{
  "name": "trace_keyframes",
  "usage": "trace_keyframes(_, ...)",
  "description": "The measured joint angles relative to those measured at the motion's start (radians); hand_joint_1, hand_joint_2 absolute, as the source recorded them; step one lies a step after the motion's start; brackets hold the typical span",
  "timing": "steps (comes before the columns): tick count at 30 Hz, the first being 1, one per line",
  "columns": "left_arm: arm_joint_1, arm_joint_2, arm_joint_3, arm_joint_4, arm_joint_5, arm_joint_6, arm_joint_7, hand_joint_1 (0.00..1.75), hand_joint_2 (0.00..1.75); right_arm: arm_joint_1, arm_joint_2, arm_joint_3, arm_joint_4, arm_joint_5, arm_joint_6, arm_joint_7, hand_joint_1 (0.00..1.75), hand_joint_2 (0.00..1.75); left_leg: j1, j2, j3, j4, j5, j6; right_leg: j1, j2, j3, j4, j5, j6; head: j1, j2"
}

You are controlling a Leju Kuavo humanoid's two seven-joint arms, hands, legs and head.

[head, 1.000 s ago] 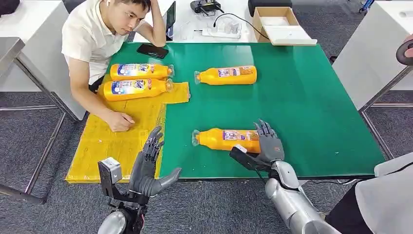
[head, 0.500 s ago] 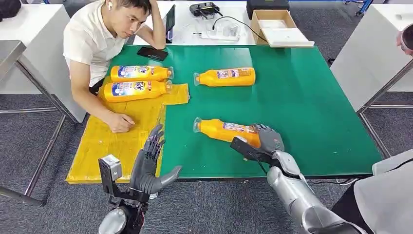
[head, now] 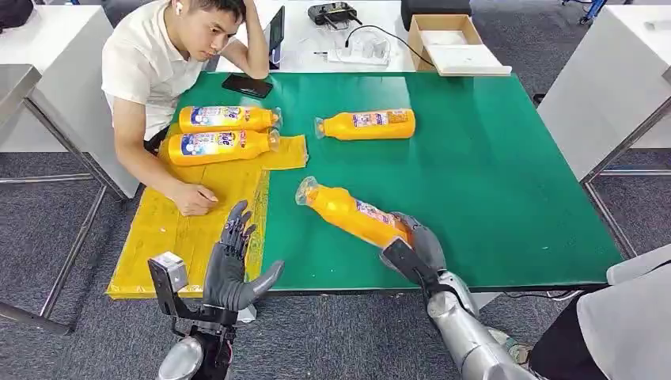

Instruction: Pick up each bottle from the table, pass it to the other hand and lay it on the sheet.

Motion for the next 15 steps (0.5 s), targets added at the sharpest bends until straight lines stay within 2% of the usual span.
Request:
trace_keyframes(4, -0.001, -0.002, 0.000, 0.002, -0.016, 0.094, -0.042, 0.00, 1.75, 0.076, 0.032, -0.008, -0.123, -0.112, -0.010, -0.069, 1.75, 1.75, 0.000, -0.001, -0.005, 0.000, 0.001, 0.001, 0.000, 0.000, -0.004, 0.000, 0.000, 0.000, 0.000, 0.000)
trace_keyframes(7, 0.000, -0.013, -0.001, 0.010, -0.002, 0.142, -0.043, 0.00, 1.75, 0.137, 0.064, -0.005, -0.271, -0.176, -0.016, -0.073, 1.75, 1.75, 0.000, -0.001, -0.007, 0.000, 0.001, 0.001, 0.000, 0.000, -0.007, 0.000, 0.000, 0.000, 0.000, 0.000)
trace_keyframes(15, 0.024, -0.024, -0.025, 0.019, 0.036, 0.124, -0.039, 0.00, 1.75, 0.235, 0.093, 0.029, -0.489, -0.243, -0.017, -0.087, 1.75, 1.75, 0.000, -0.001, -0.011, 0.000, 0.000, 0.001, -0.001, 0.000, -0.010, 0.000, -0.001, 0.000, 0.000, 0.000)
